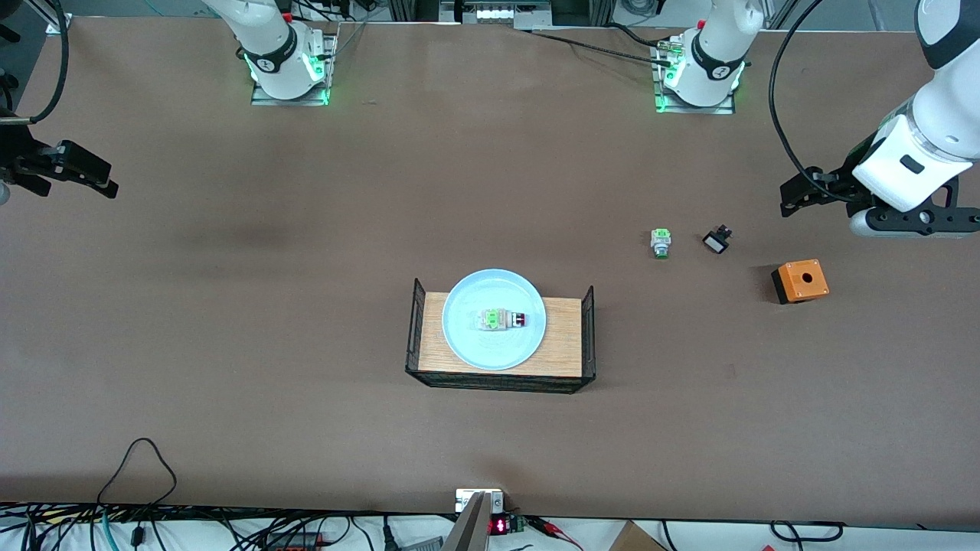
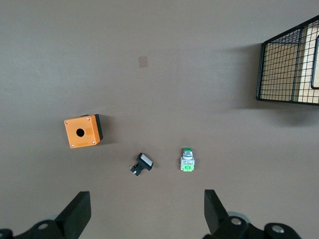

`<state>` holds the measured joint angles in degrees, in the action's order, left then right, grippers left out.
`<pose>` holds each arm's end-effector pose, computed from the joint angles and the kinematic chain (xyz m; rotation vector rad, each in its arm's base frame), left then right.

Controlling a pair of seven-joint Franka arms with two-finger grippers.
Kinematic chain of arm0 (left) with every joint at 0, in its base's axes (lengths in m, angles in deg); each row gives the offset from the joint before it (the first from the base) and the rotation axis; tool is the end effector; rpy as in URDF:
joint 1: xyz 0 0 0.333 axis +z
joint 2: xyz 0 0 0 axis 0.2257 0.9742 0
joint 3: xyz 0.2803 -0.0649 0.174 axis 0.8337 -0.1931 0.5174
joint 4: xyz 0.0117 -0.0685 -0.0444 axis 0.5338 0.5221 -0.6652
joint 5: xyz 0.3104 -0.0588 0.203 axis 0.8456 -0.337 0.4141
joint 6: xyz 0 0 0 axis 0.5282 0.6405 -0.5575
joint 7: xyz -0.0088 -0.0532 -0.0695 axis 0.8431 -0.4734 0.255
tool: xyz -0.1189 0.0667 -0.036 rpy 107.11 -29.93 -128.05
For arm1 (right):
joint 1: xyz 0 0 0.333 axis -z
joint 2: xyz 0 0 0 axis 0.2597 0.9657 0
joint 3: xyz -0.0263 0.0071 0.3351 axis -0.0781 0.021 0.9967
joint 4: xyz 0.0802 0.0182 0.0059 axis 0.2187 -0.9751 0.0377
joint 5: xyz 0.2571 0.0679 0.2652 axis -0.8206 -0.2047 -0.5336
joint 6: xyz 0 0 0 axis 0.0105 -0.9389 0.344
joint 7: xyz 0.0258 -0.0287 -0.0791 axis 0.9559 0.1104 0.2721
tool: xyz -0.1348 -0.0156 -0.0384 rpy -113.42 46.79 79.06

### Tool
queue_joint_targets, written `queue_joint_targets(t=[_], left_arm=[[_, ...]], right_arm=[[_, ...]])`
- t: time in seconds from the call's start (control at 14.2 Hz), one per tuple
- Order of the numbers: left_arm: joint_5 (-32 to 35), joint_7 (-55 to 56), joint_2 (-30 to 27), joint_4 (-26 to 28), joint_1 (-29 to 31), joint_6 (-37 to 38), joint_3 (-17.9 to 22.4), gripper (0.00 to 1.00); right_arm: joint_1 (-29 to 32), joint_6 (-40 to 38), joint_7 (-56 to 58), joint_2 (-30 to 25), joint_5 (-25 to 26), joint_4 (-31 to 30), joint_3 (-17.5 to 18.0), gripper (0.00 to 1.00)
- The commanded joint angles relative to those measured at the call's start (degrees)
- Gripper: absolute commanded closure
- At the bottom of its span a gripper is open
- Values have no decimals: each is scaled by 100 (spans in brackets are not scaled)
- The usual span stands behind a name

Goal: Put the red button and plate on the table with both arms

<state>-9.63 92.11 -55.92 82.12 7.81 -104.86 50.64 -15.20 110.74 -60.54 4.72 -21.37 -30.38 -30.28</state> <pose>0.5511 -0.0550 0.5689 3.1371 0.0185 -0.0667 0.5414 -0.0225 0.5968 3.1397 -0.0326 0.0182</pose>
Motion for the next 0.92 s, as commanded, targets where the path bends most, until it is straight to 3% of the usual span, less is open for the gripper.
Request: queue_joint_targets(t=[0.0,0.85], left_arm=[[106,-107,77,-195,-13,151,-7,0],[18,-37,95,-195,-4,467,2,0]], right_arm=[[-11,-14,103,-79,1,-7,-13,0],[-20,-14,103,-79,9,-7,-13,0]])
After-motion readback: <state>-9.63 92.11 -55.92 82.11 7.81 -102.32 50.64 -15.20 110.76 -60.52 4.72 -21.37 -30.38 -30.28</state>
